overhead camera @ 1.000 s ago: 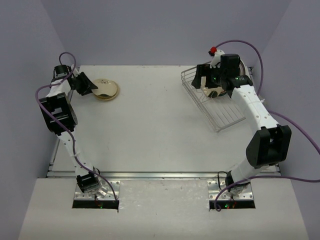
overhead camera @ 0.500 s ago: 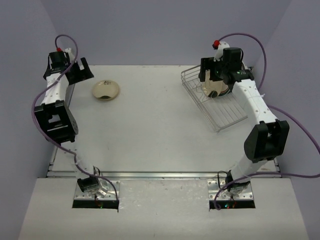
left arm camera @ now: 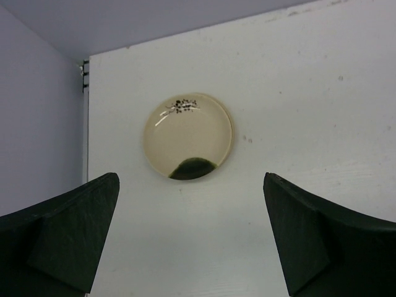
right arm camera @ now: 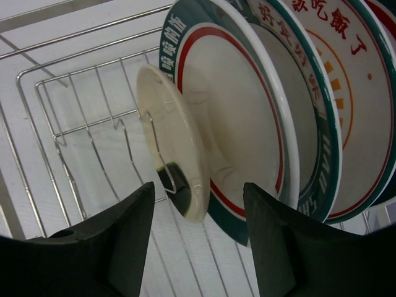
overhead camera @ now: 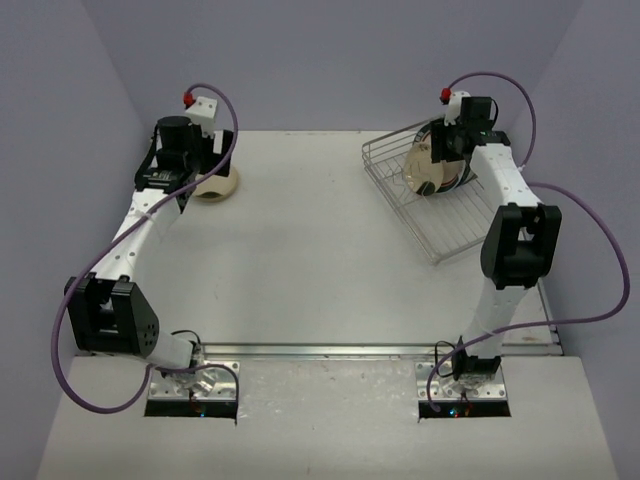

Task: Unload the plates from the dish rack

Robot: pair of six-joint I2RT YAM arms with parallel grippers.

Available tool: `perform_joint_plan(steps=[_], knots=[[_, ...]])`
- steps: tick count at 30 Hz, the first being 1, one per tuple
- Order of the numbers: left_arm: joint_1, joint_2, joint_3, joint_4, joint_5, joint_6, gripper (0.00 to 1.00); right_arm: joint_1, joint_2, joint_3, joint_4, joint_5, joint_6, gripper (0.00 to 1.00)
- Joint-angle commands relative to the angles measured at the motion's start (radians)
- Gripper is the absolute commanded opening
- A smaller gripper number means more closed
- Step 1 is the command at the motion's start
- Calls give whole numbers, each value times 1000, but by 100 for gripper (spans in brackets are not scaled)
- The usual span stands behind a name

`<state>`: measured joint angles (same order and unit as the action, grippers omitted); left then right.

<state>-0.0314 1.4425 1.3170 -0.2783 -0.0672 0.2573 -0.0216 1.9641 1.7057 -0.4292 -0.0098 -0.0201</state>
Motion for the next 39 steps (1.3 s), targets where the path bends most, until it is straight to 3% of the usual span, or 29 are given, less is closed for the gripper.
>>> perform_joint_plan(steps=[1, 13, 17, 20, 26, 34, 37, 39], knots=[[-52, -35, -27, 54, -73, 47, 100, -5, 27, 70, 36, -21, -71, 57], [-68, -37, -23, 51, -84, 47, 100, -4, 120, 74, 58, -42, -98, 42], [-68, -37, -22, 45, -79, 41, 100, 1, 109, 57, 61, -46, -116, 26], [-68, -39, -21, 42, -75, 36, 100, 12, 71, 43, 63, -31, -127, 1], [-68, -56, -16, 39, -66, 13, 100, 72, -82, 21, 109, 47, -173, 0], [-68, -73, 29, 9, -22, -49, 100, 121, -222, 144, 113, 91, -196, 0], [-67, -80, 56, -25, 108, -76, 100, 131, -244, 170, 52, 18, -133, 0], [-67, -102, 67, -39, 259, -110, 100, 138, -272, 146, -7, -138, -69, 0]])
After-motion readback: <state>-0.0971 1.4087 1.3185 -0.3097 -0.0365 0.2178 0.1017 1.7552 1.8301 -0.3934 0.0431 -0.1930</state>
